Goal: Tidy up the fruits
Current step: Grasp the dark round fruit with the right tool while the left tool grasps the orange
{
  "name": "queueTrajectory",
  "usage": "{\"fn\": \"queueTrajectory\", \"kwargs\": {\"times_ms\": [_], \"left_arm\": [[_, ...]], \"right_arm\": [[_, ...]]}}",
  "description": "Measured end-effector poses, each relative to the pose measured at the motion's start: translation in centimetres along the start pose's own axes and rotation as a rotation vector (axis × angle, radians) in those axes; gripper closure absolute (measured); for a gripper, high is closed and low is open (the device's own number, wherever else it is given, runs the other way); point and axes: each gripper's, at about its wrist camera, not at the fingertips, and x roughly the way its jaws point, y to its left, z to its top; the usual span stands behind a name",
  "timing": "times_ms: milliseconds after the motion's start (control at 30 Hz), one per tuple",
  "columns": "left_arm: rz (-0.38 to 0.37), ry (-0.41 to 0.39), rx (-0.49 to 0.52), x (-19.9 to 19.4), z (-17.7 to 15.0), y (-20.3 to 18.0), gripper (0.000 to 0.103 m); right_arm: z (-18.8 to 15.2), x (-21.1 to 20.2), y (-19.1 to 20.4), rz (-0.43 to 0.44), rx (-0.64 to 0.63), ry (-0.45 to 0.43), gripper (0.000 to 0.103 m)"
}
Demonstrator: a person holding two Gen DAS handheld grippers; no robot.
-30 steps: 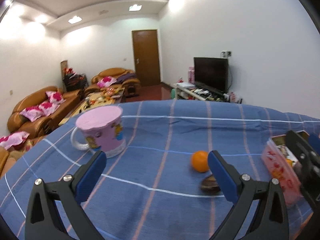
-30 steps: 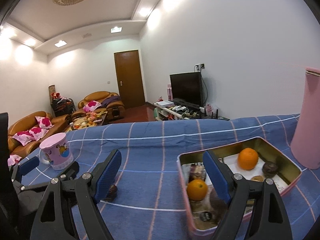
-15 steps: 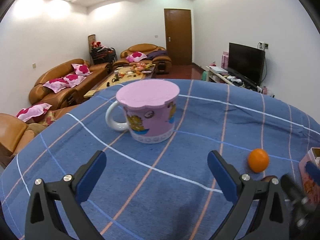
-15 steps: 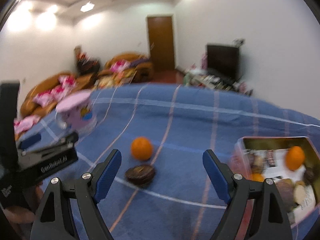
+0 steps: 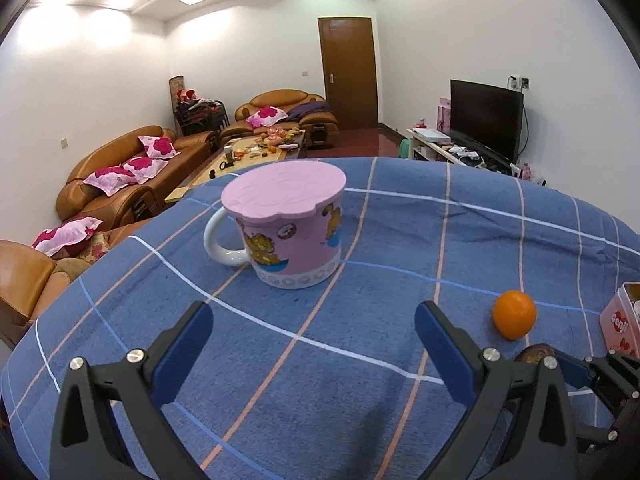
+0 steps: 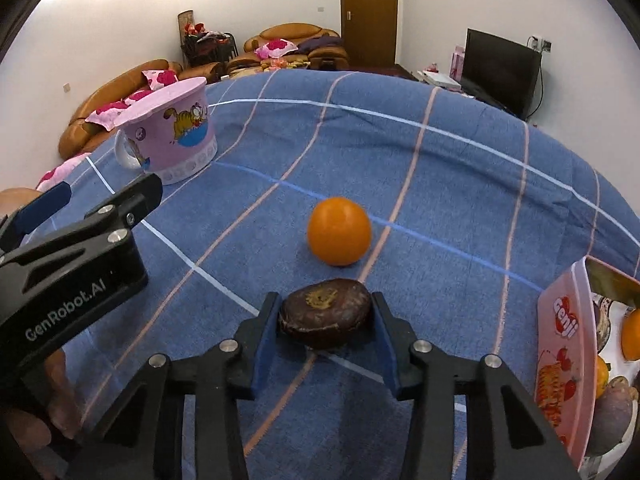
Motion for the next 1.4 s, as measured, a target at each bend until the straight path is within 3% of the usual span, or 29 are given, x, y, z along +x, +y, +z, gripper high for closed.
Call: {"fn": "queueTrajectory", "kwargs": {"times_ms": [200, 333, 533, 600, 800, 933, 1167, 1300, 1400], "left_arm": [[-0.011, -0.006, 0.015, -0.3, 0.2, -0.5, 0.000], [-0.022, -0.014, 0.028, -0.4, 0.2, -1.0, 0.000], [-0.072, -0.039, 0.058, -0.9, 0.3, -1.9, 0.000], [-0.091, -0.045, 0.073, -1.1, 0.2, -2.4, 0.000], [-0.181, -0.022, 0.080, -0.9, 0.6, -4.0, 0.002], [-0.281, 0.049, 0.081, 0.1, 1.4, -6.2, 0.014], [-0.324, 0.155, 0.128, 2.5, 1.6, -11.1, 0.027], [-0.334, 0.265, 0.146, 4.3, 1.0, -12.3, 0.044], [-0.343, 0.273, 0.137, 4.4, 1.1, -12.2, 0.045]], "right_arm": [[-0.3, -1.8, -0.3, -0.028, 0.023, -0.063, 0.058], [-1.3, -5.0, -0.8, -0.069, 0.059, -0.205, 0.058], [-2.1, -8.8, -2.2, -0.234, 0.093, -0.409, 0.058], [-1.8, -9.4, -3.1, -0.269, 0.107, -0.439, 0.058], [-1.2, -10.0, -4.3, -0.296, 0.164, -0.467, 0.058], [-1.3, -10.6, -5.1, -0.299, 0.208, -0.491, 0.058], [-1.1, -10.4, -6.1, -0.280, 0.259, -0.487, 0.058], [-1.0, -10.1, -6.3, -0.270, 0.272, -0.476, 0.058], [-1.0, -9.7, -6.4, -0.264, 0.274, -0.462, 0.058]]}}
